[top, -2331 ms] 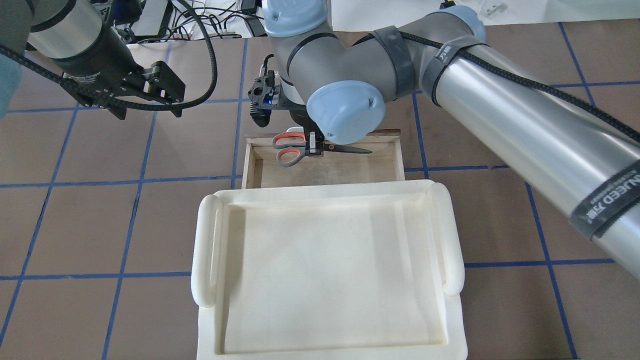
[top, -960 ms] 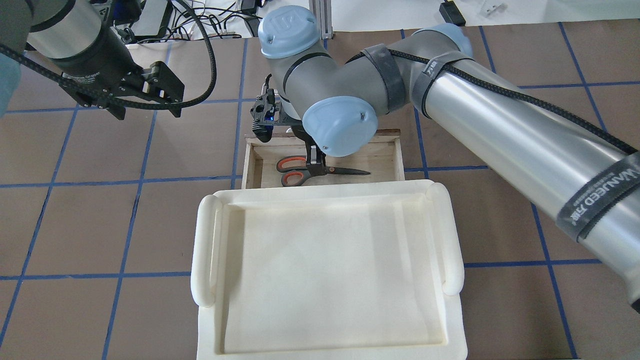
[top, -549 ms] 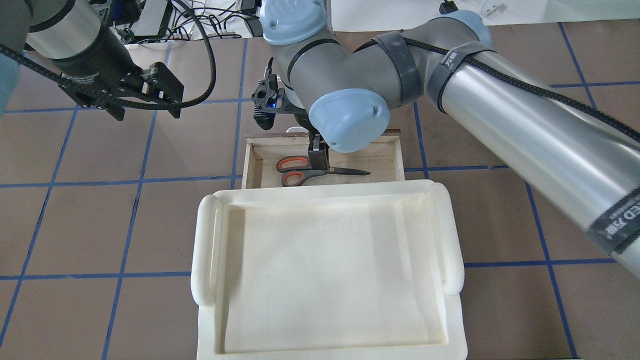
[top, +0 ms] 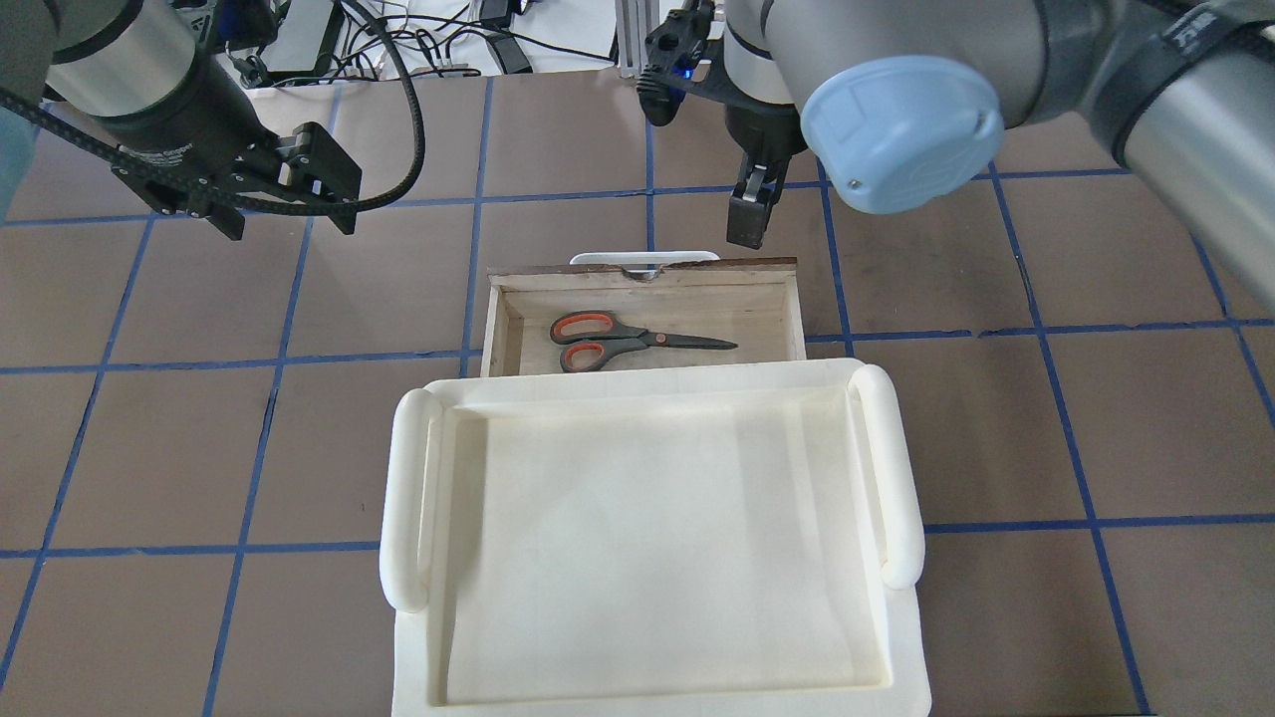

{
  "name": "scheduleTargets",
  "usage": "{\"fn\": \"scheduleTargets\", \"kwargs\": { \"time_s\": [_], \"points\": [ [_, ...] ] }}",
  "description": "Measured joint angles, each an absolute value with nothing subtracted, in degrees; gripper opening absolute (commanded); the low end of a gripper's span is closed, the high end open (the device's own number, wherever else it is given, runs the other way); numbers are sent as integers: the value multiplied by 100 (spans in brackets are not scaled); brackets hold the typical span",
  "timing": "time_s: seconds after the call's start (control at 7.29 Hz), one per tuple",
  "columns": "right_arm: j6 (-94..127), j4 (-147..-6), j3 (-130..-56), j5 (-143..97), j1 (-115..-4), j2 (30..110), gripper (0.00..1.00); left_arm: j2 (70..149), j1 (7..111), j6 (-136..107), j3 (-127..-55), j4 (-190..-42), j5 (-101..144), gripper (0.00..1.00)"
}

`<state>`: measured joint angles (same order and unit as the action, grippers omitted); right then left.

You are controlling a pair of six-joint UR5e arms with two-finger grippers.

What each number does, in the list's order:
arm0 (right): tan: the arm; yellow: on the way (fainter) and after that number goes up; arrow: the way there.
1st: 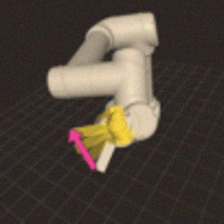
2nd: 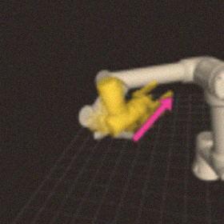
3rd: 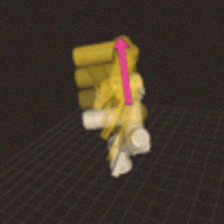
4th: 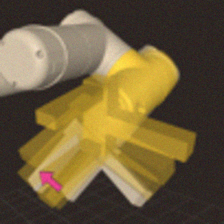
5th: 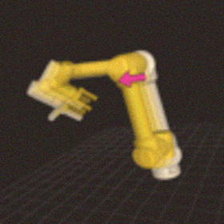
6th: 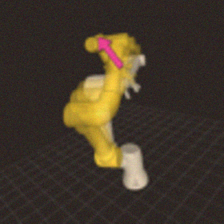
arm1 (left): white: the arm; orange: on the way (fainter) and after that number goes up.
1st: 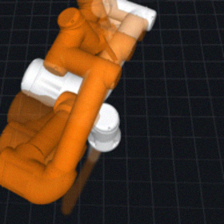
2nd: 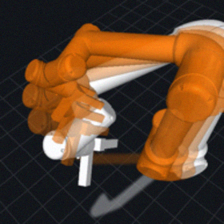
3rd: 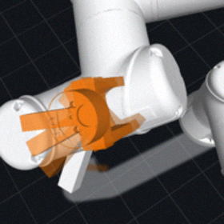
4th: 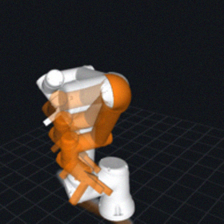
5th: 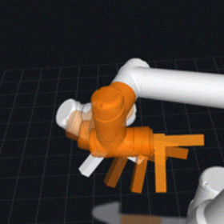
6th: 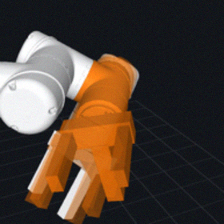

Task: Put scissors in drawer and close it
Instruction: 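Raise the right gripper away from the drawer while the left arm starts moving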

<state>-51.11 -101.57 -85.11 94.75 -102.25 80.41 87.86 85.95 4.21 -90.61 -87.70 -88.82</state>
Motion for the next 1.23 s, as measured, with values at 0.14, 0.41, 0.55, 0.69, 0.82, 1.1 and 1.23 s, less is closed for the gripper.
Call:
{"fn": "scheduleTargets", "kwargs": {
  "time_s": [0.14, 0.41, 0.55, 0.69, 0.82, 1.1, 1.23],
  "points": [
    [-4656, -10006, -8550, 9475, -9898, 8240, 100, 8852, 8595, 397, -9045, -8751, -8886, 100],
    [-3415, -9552, -8582, 9466, -9431, 8655, 100, 8981, 8621, 306, -8966, -8617, -8859, 100],
    [-2705, -9428, -8582, 9451, -9328, 8774, 100, 9086, 8693, 175, -8905, -8486, -8856, 100],
    [-1984, -9370, -8578, 9415, -9288, 8845, 100, 9221, 8829, 13, -8787, -8420, -8861, 100],
    [-1464, -9336, -8576, 9360, -9275, 8916, 100, 9387, 8985, -135, -8669, -8335, -8868, 100],
    [-461, -9248, -8576, 9199, -9271, 9011, 100, 9804, 9299, -474, -8572, -7895, -8869, 100],
    [-182, -9244, -8567, 9104, -9271, 9027, 100, 10017, 9448, -645, -8554, -7645, -8868, 100]
  ]
}}
